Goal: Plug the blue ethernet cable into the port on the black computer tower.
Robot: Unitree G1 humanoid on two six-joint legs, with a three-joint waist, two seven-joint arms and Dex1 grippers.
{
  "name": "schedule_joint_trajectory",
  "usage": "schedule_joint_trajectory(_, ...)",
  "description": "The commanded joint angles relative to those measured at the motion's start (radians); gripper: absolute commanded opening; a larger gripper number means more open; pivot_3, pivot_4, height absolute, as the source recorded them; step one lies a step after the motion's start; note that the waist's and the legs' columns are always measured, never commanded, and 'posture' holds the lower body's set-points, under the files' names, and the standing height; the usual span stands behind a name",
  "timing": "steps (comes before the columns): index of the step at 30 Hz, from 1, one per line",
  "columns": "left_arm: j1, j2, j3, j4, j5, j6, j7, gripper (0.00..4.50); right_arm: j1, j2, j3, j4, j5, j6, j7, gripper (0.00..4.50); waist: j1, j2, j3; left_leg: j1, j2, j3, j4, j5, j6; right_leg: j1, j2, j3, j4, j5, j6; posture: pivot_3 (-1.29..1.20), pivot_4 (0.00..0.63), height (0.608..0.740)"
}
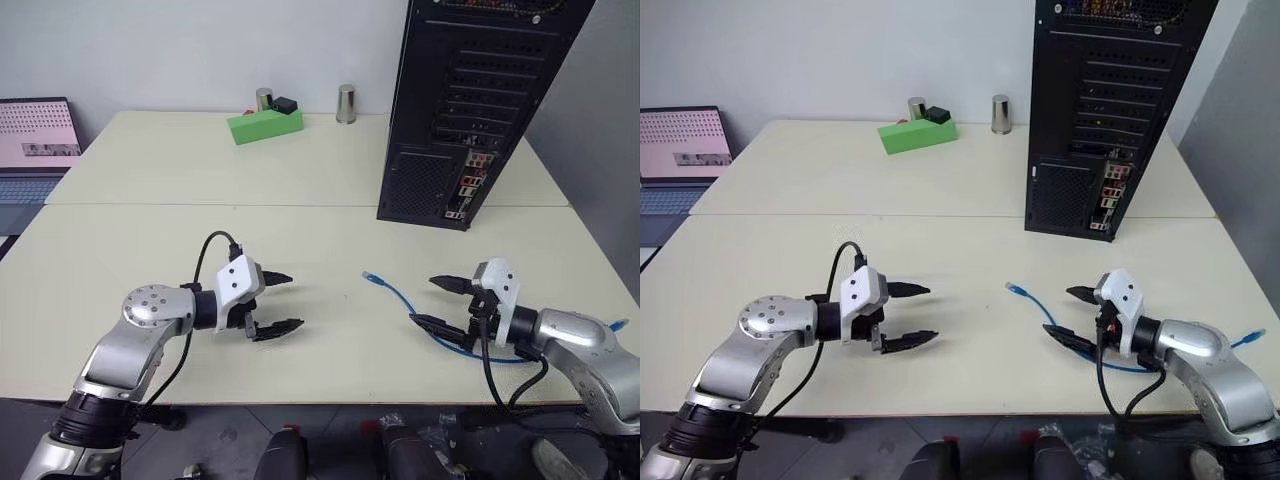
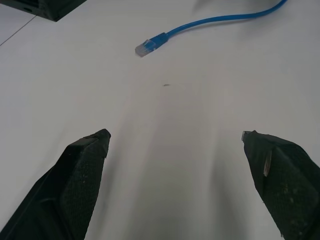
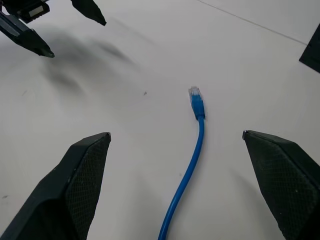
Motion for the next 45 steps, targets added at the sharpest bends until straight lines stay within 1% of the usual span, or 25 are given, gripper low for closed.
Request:
schedule_joint_trajectory(1,-0.016,0.005,0.011,-0.05,-0.03,0.006,-0.01,4.5,-0.013,0.007,0.012,-0.011,-0.03,-0.021,-0.005,4.49,0.001,0.0,0.0,0.0,0.0,0.0,0.0,0.0,0.0,0.0,0.0,0.0,0.0,0.0,0.0,0.0,0.15,0.74)
schedule_joint_trajectory(5,-0.016,0.005,0.01,-0.058,-0.024,0.012,-0.001,4.5,-0.014,0.017,0.025,0.0,-0.061,-0.03,-0.015,4.49,0.002,0.0,0.0,0.0,0.0,0.0,0.0,0.0,0.0,0.0,0.0,0.0,0.0,0.0,0.0,0.0,0.15,0.74)
schedule_joint_trajectory(12,-0.025,0.005,0.005,-0.055,-0.018,0.016,-0.001,4.5,-0.092,0.113,0.104,0.075,-0.173,-0.039,-0.108,4.49,0.001,0.0,0.0,0.0,0.0,0.0,0.0,0.0,0.0,0.0,0.0,0.0,0.0,0.0,0.0,0.0,0.15,0.74)
schedule_joint_trajectory(17,-0.051,-0.007,0.007,-0.036,-0.039,0.025,-0.011,4.5,-0.195,0.202,0.168,0.243,-0.26,-0.071,-0.148,4.49,0.002,0.0,0.0,0.0,0.0,0.0,0.0,0.0,0.0,0.0,0.0,0.0,0.0,0.0,0.0,0.0,0.15,0.74)
schedule_joint_trajectory(23,-0.062,-0.011,0.015,-0.027,-0.044,0.006,-0.025,4.5,-0.273,0.246,0.213,0.416,-0.312,-0.125,-0.108,4.49,0.003,0.0,0.0,0.0,0.0,0.0,0.0,0.0,0.0,-0.001,0.0,0.0,0.0,0.0,0.0,0.0,0.15,0.74)
schedule_joint_trajectory(27,-0.058,-0.011,0.007,-0.03,-0.034,-0.003,-0.027,4.5,-0.287,0.256,0.242,0.462,-0.342,-0.153,-0.083,4.49,0.001,0.0,0.0,0.0,0.0,0.0,0.0,0.0,0.0,-0.001,0.0,0.0,0.0,0.0,-0.001,0.0,0.15,0.74)
schedule_joint_trajectory(33,-0.052,-0.014,0.003,-0.026,-0.029,-0.024,-0.038,4.5,-0.282,0.264,0.251,0.479,-0.359,-0.155,-0.057,4.49,0.001,0.0,0.0,0.0,0.0,0.0,0.0,0.0,0.0,-0.001,0.0,0.0,0.0,0.0,-0.001,0.0,0.15,0.74)
schedule_joint_trajectory(37,-0.063,-0.018,-0.004,0.001,-0.024,-0.049,-0.052,4.5,-0.299,0.28,0.227,0.505,-0.344,-0.112,-0.066,3.82,-0.001,0.0,0.0,0.0,0.0,0.0,0.0,0.0,0.0,-0.001,0.0,0.0,0.001,0.0,-0.001,0.0,0.15,0.74)
schedule_joint_trajectory(40,-0.075,-0.019,-0.009,0.021,-0.017,-0.066,-0.062,4.5,-0.307,0.278,0.226,0.514,-0.351,-0.102,-0.056,2.95,-0.003,0.0,0.0,0.001,0.0,0.0,0.0,0.0,0.0,0.0,0.0,0.0,0.001,0.0,-0.001,0.0,0.15,0.74)
schedule_joint_trajectory(44,-0.098,-0.024,-0.024,0.058,-0.004,-0.094,-0.075,4.5,-0.318,0.269,0.237,0.518,-0.361,-0.103,-0.038,2.01,-0.002,0.0,0.0,0.001,0.0,0.0,0.0,0.0,0.0,0.0,0.0,0.0,0.001,0.0,-0.001,0.0,0.15,0.74)
schedule_joint_trajectory(45,-0.107,-0.028,-0.029,0.07,-0.001,-0.1,-0.077,4.5,-0.32,0.266,0.24,0.515,-0.363,-0.107,-0.032,1.83,-0.002,0.0,0.0,0.001,0.0,0.0,0.0,0.0,0.0,0.0,0.0,0.0,0.001,0.0,-0.001,0.0,0.15,0.74)
